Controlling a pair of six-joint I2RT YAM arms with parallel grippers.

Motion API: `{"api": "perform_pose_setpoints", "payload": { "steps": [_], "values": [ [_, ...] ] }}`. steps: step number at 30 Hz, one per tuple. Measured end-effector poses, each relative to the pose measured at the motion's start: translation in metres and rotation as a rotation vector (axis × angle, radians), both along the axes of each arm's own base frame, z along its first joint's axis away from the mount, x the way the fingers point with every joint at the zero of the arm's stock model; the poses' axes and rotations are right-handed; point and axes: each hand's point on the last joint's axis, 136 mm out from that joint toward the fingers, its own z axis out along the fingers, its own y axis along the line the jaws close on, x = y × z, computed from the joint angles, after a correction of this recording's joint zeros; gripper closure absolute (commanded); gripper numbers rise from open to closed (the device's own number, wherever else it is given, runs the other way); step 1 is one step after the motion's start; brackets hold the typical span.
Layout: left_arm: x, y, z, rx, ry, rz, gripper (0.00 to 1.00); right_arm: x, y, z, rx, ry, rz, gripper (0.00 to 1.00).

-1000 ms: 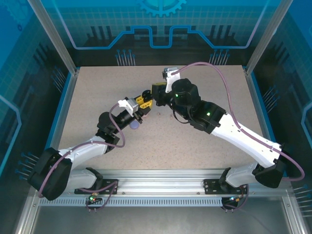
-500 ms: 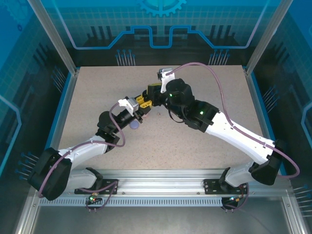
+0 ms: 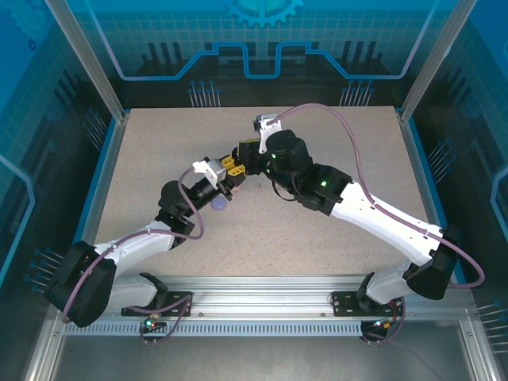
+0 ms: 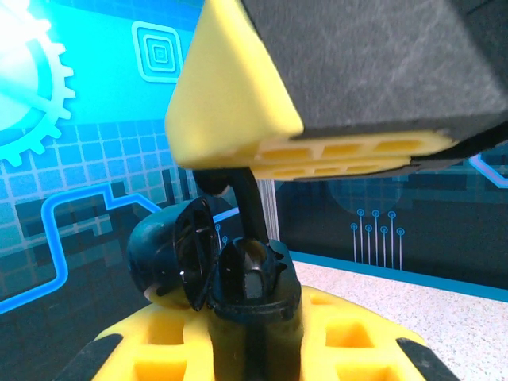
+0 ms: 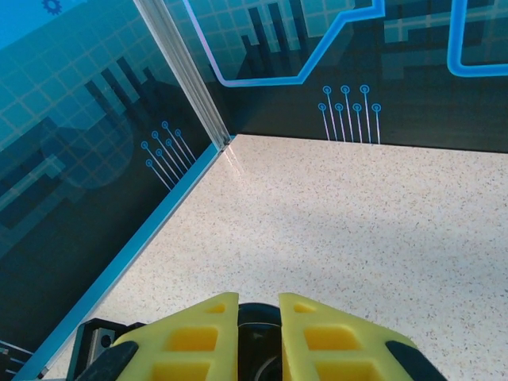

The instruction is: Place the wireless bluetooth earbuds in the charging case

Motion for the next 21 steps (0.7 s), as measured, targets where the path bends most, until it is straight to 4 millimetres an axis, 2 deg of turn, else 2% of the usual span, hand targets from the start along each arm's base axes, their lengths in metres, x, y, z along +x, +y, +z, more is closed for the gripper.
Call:
{"api": "perform_pose_setpoints", "payload": {
  "steps": [21],
  "values": [
    [0.001,0.0,-0.007,0.019,0.036,0.004,1.0,0.001,0.003,-0.016,0.002,0.021,0.007,0.86]
  ]
}}
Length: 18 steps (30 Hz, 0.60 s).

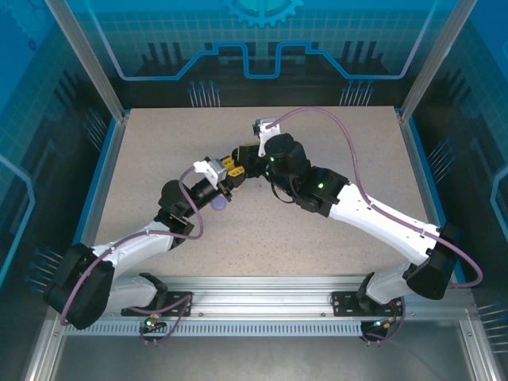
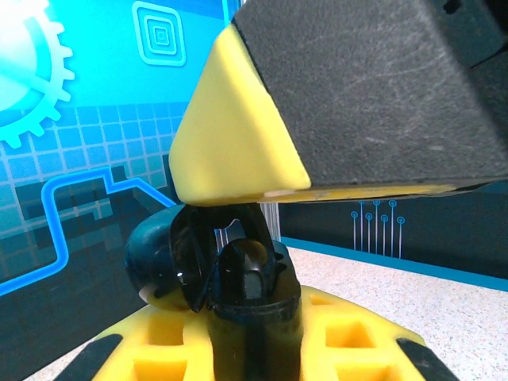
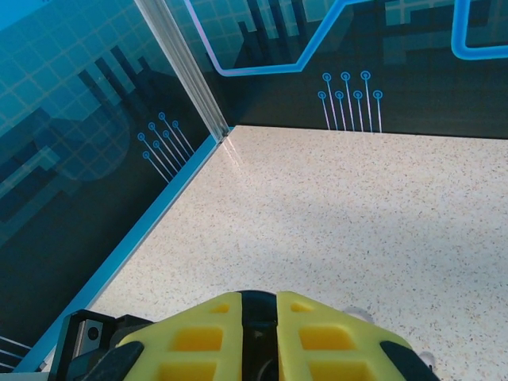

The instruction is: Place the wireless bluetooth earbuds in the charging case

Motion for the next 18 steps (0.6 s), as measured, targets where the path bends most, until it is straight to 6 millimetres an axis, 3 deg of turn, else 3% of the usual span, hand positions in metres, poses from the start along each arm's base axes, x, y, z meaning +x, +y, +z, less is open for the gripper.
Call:
{"api": "perform_pose_setpoints", "payload": {
  "steps": [13,18],
  "values": [
    [-0.003,-0.001,-0.001,0.008,0.006,-0.012,1.0,-0.006,-0.007,-0.011,0.027,0.036,-0.012,0.85],
    [-0.003,-0.001,0.001,0.004,0.001,-0.012,1.0,-0.005,-0.004,-0.009,0.024,0.043,0.002,0.68]
  ]
}}
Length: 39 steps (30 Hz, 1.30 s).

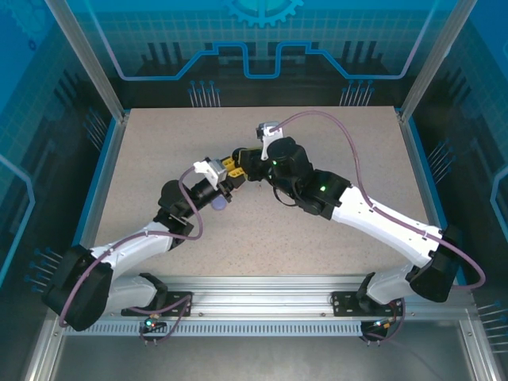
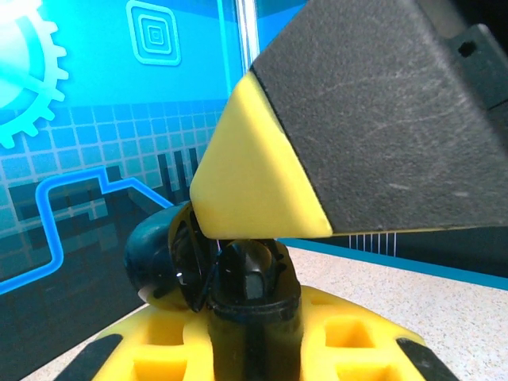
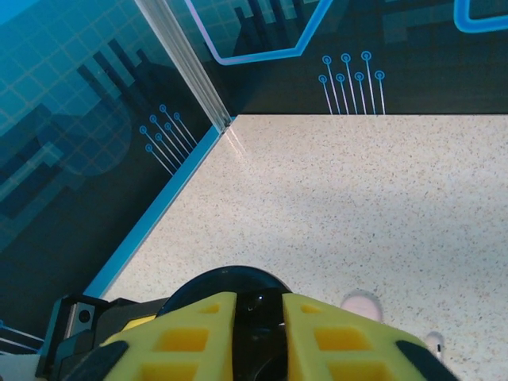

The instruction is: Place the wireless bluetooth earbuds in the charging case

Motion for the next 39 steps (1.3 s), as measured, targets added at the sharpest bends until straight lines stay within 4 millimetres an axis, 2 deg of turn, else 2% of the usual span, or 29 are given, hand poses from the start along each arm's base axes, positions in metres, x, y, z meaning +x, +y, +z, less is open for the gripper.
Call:
{"api": "perform_pose_setpoints", "payload": {
  "steps": [2,5,9,12,16,20,24,28,33,39],
  "values": [
    [0.0,0.0,0.001,-0.002,-0.004,0.001,1.0,0.001,-0.001,0.002,-0.003,0.003,-0.002,0.56],
    [-0.001,0.001,0.004,-0.008,-0.013,0.003,1.0,0.003,-0.004,0.005,0.003,0.008,-0.01,0.48],
    [-0.001,0.001,0.005,-0.009,-0.016,0.002,1.0,0.008,-0.016,0.013,0.026,0.007,-0.031,0.44],
    [-0.001,0.001,0.005,-0.01,-0.016,0.002,1.0,0.01,-0.032,0.03,0.062,-0.013,-0.053,0.43],
    [-0.001,0.001,0.005,-0.01,-0.016,0.001,1.0,0.005,-0.048,0.051,0.105,-0.04,-0.063,0.43],
    [-0.002,0.001,0.005,-0.009,-0.017,-0.002,1.0,0.008,-0.054,0.058,0.104,-0.027,-0.057,0.43],
    [-0.004,-0.001,0.005,-0.005,-0.019,-0.016,1.0,0.019,-0.053,0.059,0.076,0.016,-0.052,0.43],
    [-0.007,-0.004,0.004,0.001,-0.02,-0.038,1.0,0.038,-0.042,0.06,0.042,0.076,-0.032,0.45],
    [-0.009,-0.007,0.002,0.013,-0.012,-0.061,1.0,0.058,-0.026,0.05,-0.019,0.146,0.015,0.53],
    [-0.008,-0.009,0.007,0.012,-0.019,-0.07,1.0,0.07,-0.008,0.025,-0.095,0.238,0.082,0.68]
  ]
}}
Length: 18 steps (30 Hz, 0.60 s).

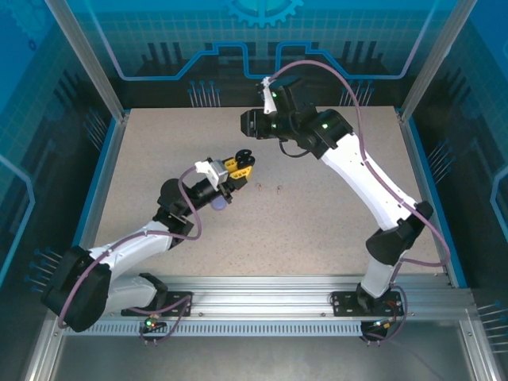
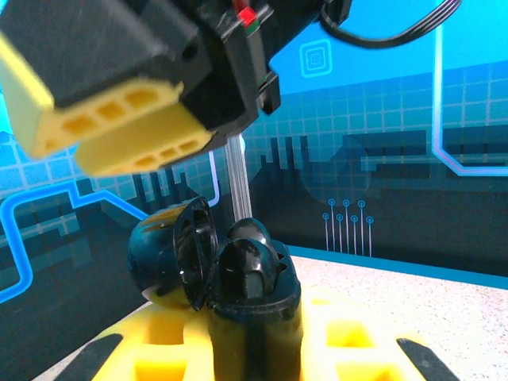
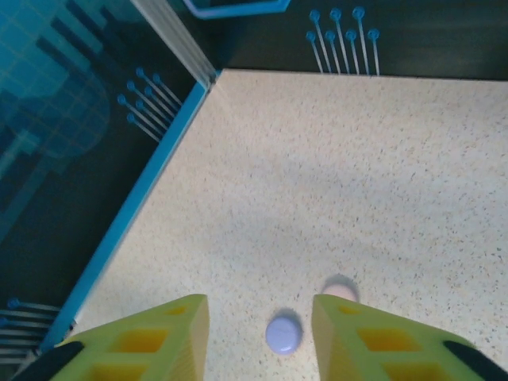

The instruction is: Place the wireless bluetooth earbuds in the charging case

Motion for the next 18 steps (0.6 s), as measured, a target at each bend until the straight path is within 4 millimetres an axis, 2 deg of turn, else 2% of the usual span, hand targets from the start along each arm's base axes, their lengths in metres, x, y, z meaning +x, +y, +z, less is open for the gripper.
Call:
{"api": "perform_pose_setpoints", "payload": {
  "steps": [9,14,18],
  "values": [
    [0.003,-0.003,0.001,0.007,0.006,-0.006,1.0,-0.011,0.012,-0.037,-0.069,0.126,0.092,0.83],
    [0.005,-0.005,-0.003,0.014,0.017,-0.008,1.0,-0.019,0.016,-0.039,-0.084,0.123,0.12,0.87],
    [0.003,-0.009,-0.009,0.027,0.038,-0.024,1.0,-0.031,0.006,-0.038,-0.088,0.094,0.103,0.89]
  ]
}}
